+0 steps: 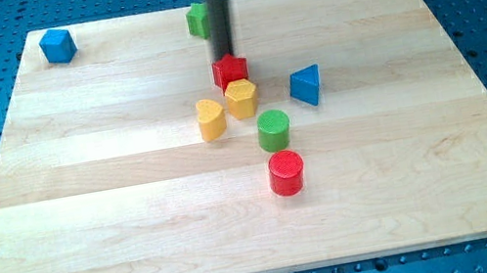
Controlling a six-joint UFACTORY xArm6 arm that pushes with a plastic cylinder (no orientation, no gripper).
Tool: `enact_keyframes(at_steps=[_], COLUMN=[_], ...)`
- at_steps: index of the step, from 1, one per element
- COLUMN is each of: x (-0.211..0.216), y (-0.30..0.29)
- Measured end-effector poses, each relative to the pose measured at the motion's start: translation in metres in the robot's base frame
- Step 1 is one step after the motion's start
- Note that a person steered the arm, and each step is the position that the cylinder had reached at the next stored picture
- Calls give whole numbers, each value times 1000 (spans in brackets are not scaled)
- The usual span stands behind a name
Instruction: Place the red star and yellow blocks in a diagonal line
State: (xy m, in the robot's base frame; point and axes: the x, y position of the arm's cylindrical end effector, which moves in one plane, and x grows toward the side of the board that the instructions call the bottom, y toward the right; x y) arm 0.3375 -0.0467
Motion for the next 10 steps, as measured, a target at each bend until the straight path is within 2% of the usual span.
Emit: enact_keyframes(at_steps=[1,2,3,4,6,8,9,10], x=[35,106,118,117,116,148,143,120], y=[-55,-121,-48,-1,-1,17,36,39])
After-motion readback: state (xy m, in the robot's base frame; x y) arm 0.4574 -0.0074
